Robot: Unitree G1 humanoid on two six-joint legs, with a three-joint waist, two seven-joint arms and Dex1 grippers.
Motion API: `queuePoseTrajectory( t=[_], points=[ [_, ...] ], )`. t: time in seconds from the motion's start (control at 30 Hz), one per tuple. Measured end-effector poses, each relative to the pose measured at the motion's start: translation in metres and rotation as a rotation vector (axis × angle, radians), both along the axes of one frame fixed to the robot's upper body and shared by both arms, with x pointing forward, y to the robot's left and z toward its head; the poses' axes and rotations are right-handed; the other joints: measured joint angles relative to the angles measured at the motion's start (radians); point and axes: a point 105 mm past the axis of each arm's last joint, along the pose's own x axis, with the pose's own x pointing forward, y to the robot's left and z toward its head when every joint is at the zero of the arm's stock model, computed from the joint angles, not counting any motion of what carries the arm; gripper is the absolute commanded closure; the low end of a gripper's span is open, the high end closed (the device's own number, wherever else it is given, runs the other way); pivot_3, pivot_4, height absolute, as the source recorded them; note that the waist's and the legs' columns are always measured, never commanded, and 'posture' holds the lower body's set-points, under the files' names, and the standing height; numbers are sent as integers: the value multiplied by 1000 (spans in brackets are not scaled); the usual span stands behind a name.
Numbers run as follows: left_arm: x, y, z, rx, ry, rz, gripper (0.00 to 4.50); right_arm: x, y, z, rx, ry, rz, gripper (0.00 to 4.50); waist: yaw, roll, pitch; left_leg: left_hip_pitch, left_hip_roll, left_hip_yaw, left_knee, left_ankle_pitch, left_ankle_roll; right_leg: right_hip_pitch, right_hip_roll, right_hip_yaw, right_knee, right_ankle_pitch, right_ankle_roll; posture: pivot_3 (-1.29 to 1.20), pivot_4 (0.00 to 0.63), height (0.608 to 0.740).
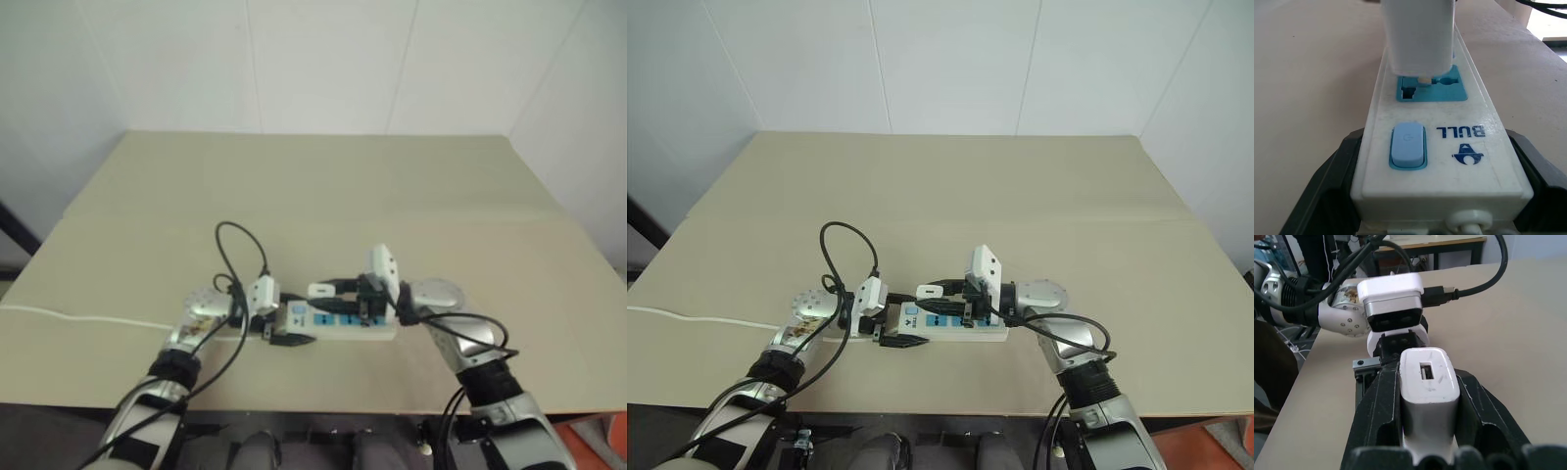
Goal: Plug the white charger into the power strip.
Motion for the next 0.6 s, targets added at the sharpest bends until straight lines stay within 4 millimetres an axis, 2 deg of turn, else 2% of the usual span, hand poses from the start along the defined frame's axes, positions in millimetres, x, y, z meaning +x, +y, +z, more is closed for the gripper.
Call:
queuePoseTrajectory(
  t=[0.47, 0.6],
  points=[
    [-1, 1, 0, 1, 2, 3, 1177, 9, -2, -2, 7, -29, -22, 3340, -2, 0, 0, 1, 0, 0, 0, 0, 0, 1, 0, 0, 0, 0, 0, 0, 150, 740],
    [-1, 1, 0, 0, 0, 2, 1177, 11, -4, -9, -14, -9, -27, 3340, -3, 0, 0, 1, 0, 0, 0, 0, 0, 1, 0, 0, 0, 0, 0, 0, 150, 740]
  ],
)
